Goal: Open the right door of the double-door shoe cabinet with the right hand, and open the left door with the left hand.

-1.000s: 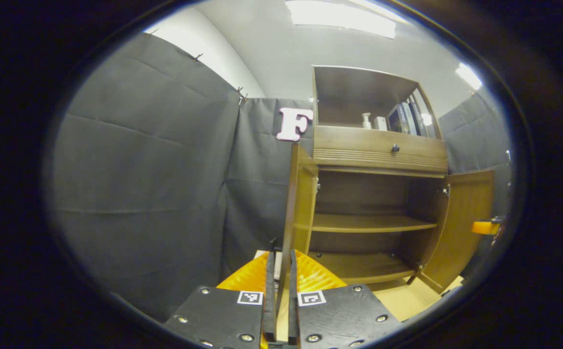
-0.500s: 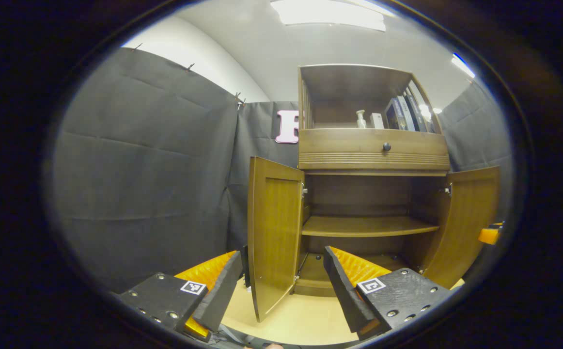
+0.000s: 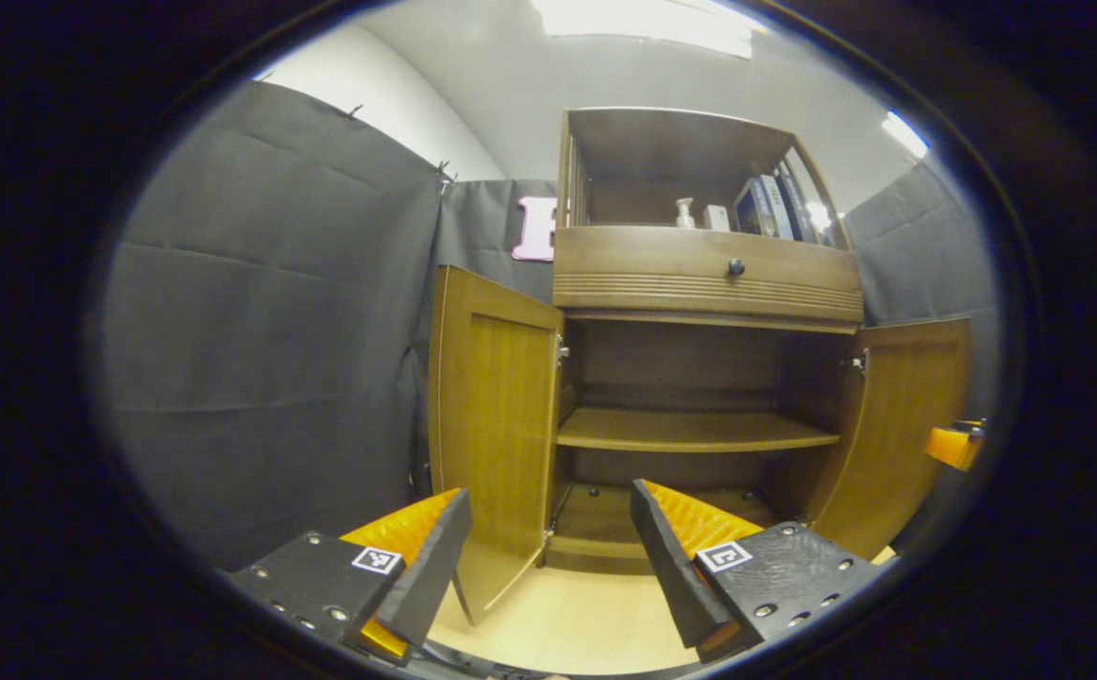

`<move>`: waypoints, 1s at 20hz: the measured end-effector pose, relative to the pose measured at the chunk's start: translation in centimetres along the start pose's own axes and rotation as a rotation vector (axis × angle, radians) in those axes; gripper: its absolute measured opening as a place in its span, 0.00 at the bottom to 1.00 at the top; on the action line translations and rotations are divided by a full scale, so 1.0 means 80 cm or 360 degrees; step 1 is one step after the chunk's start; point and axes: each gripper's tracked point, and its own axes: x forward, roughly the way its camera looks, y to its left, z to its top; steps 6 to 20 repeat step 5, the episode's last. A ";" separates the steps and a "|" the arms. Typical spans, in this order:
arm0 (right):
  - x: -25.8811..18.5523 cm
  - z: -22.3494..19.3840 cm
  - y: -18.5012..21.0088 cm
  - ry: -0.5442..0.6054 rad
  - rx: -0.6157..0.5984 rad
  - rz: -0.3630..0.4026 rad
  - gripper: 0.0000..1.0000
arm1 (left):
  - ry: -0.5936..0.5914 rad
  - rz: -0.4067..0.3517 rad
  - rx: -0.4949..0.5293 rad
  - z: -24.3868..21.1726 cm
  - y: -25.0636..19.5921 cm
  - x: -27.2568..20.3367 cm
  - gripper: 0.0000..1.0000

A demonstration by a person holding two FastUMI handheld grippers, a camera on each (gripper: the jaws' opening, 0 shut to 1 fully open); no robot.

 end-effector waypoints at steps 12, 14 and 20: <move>-0.005 -0.007 0.031 0.0001 -0.0070 -0.0148 0.92 | 0.0039 -0.0059 -0.0002 -0.018 0.008 0.009 0.98; -0.005 -0.007 0.031 0.0001 -0.0070 -0.0148 0.92 | 0.0039 -0.0059 -0.0002 -0.018 0.008 0.009 0.98; -0.005 -0.007 0.031 0.0001 -0.0070 -0.0148 0.92 | 0.0039 -0.0059 -0.0002 -0.018 0.008 0.009 0.98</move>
